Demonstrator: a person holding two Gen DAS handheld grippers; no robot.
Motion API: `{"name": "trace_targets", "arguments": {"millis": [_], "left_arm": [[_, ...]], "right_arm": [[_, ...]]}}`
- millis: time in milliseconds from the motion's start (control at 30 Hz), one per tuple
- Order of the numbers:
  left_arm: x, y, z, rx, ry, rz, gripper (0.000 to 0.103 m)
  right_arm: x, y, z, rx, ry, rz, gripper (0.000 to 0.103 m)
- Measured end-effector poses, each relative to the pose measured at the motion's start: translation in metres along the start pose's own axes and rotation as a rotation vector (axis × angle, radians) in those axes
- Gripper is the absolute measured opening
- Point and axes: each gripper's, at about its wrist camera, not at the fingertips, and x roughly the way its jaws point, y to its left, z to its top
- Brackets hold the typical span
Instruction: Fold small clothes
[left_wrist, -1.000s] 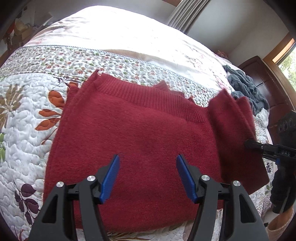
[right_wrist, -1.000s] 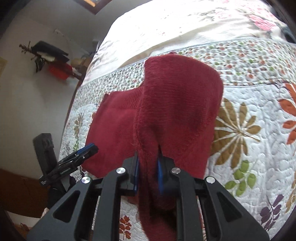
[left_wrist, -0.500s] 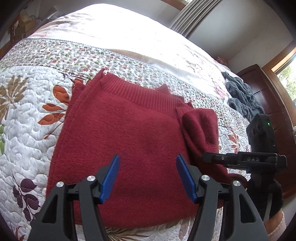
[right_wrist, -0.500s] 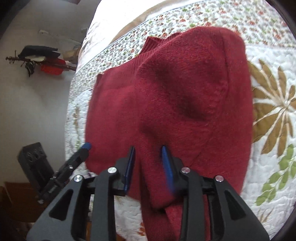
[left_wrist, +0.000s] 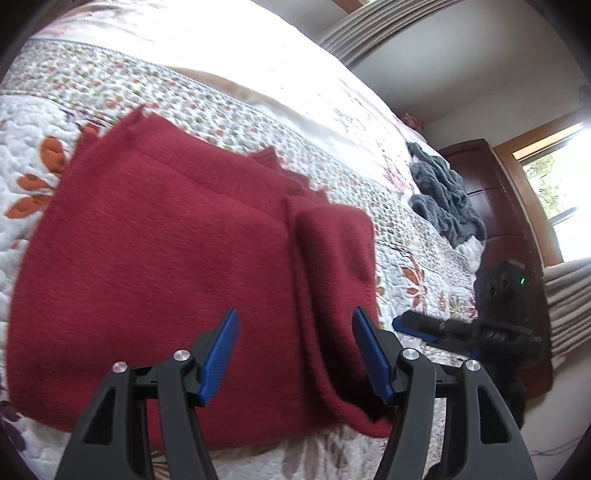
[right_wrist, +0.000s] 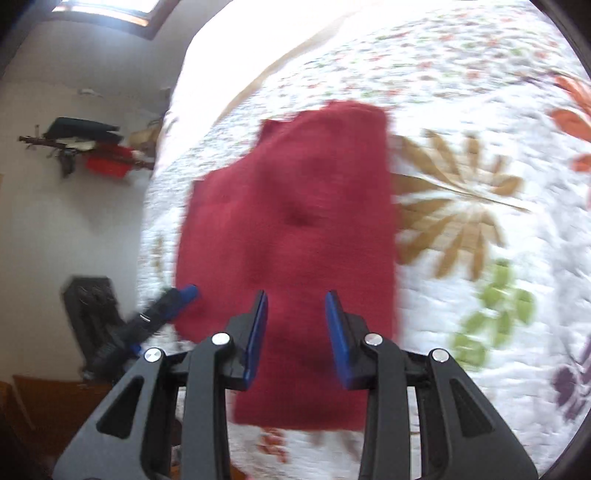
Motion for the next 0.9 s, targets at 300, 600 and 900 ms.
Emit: {"name": "trace_targets", "arguments": {"millis": [300,600,900], "left_arm": [[0.063,-0.001,0.001,-0.109,0.114,-0.058,0.065],[0.084,-0.001,0.003,-0.158,0.152,-0.073,0.069],[0.073,-0.006,0.004,-0.104,0.137,-0.015,0.069]], "right_arm": [[0.028,-0.014,-0.048,-0.06,0.024,-0.029,0.054],[0.046,-0.009,-0.061,-0.131,0.0,-0.112,0.069],[0.041,-0.03,-0.073,-0.116,-0.009,-0.065,0.07]]}}
